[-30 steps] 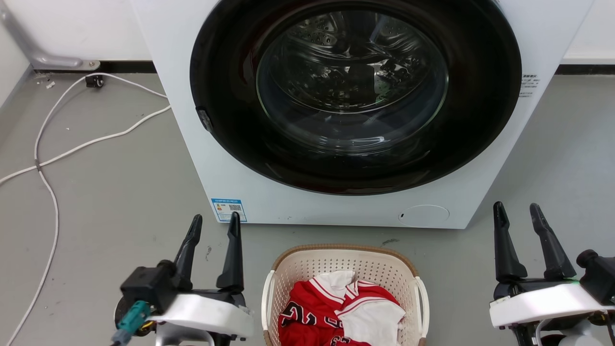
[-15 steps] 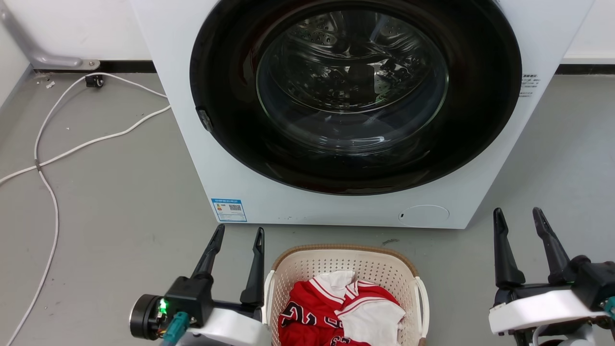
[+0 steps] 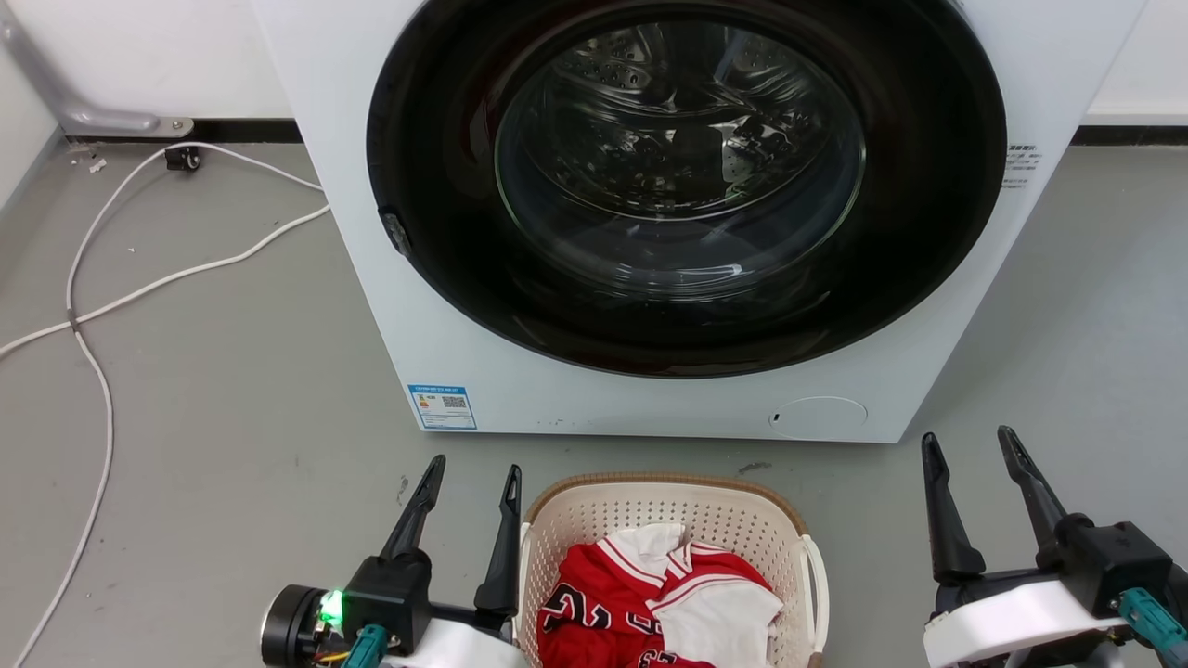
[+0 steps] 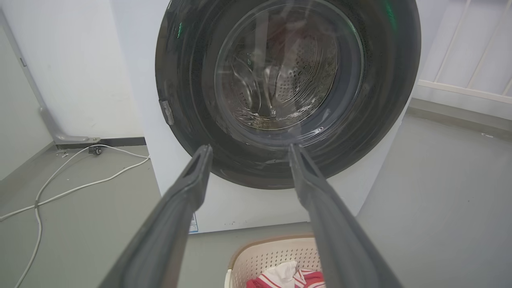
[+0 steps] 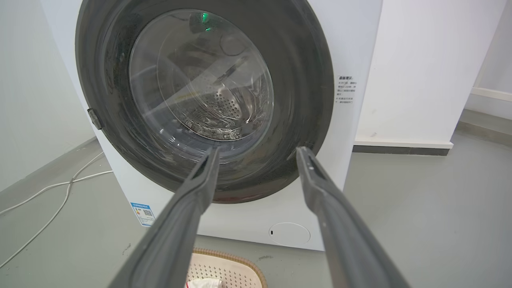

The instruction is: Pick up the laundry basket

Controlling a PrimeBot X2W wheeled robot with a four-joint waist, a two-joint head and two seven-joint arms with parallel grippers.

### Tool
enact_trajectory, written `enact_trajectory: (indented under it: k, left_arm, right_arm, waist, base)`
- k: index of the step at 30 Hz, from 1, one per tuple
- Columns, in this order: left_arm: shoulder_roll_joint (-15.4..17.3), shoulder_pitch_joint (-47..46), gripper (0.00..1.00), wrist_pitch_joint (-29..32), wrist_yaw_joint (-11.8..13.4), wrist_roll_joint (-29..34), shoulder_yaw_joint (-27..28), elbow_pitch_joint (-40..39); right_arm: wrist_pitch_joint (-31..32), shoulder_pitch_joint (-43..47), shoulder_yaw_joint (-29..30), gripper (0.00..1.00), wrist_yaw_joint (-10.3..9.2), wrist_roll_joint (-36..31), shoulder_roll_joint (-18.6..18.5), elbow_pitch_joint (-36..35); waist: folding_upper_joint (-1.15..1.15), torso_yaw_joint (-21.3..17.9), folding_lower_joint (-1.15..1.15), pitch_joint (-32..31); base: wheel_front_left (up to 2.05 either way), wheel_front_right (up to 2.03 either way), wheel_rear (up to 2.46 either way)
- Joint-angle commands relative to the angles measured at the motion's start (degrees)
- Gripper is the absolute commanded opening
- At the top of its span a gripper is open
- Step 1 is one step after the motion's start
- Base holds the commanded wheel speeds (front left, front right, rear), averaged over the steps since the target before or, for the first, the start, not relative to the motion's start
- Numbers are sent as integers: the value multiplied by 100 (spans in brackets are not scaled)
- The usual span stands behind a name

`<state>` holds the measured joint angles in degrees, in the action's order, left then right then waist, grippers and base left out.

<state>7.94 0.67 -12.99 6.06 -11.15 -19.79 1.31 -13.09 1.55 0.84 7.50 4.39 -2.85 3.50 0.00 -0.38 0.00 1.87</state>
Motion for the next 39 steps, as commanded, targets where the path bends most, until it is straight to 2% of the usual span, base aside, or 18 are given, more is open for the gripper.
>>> enact_trajectory:
  k: [1,8,20,39]
  left_arm:
    - [-26,6,100,-62,-43,133,35,-6]
    - [-217,107,100,-132,-200,297,277,212]
    - [-412,174,100,-230,-498,760,607,439]
    - [-494,173,100,-223,-608,895,710,481]
  right_arm:
    - [-50,16,13,100,-2,-84,-7,-1]
    - [-121,25,64,100,-2,132,-6,247]
    - [-216,-42,107,100,-2,-107,-4,414]
    - [-214,-86,117,100,-2,32,-4,492]
  waist:
    - [0,-4,0,13]
    - [0,-1,0,63]
    - [0,-15,0,107]
    - [0,-25,0,136]
  base:
    - [0,0,0]
    - [0,0,0]
    - [0,0,0]
    - [0,0,0]
